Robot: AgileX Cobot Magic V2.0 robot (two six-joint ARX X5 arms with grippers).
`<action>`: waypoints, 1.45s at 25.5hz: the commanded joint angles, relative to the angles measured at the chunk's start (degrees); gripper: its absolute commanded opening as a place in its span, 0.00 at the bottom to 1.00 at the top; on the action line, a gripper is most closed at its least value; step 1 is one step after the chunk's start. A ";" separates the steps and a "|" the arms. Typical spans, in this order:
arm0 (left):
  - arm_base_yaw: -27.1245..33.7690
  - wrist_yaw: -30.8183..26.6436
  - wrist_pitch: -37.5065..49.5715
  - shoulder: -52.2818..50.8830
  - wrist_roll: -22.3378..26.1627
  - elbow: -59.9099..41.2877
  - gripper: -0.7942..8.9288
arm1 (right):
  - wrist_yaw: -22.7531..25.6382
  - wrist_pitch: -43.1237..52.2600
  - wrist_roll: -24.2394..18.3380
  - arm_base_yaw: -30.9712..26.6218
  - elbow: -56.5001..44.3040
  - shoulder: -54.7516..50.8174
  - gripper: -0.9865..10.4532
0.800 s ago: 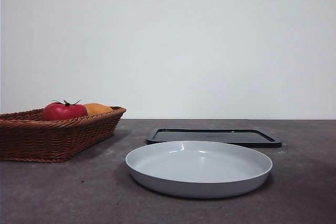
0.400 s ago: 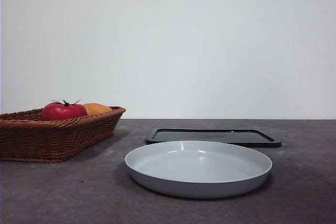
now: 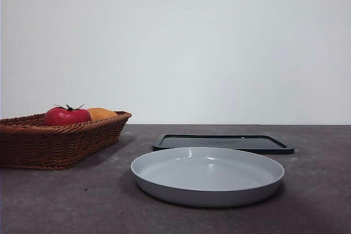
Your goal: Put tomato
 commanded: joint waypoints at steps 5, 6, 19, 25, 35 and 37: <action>-1.20 9.05 -1.16 14.21 1.01 12.79 0.10 | -13.64 -5.20 0.24 0.72 13.44 15.50 0.09; -1.44 10.54 -2.08 16.02 1.60 14.38 0.10 | -15.02 -6.88 -0.57 1.14 15.23 17.31 0.09; -7.17 16.55 -16.72 34.49 8.26 28.55 0.10 | -13.53 -27.93 -14.38 7.26 30.73 32.24 0.09; -7.63 16.76 -18.10 35.87 8.31 28.55 0.11 | -13.25 -29.07 -14.36 7.54 30.71 32.81 0.10; -7.63 16.74 -17.68 35.87 8.28 28.55 0.85 | -6.43 -28.63 -13.62 7.54 30.71 32.81 0.73; -7.63 16.66 -17.68 35.87 8.28 28.55 0.85 | -6.43 -28.61 -13.62 7.54 30.71 32.81 0.73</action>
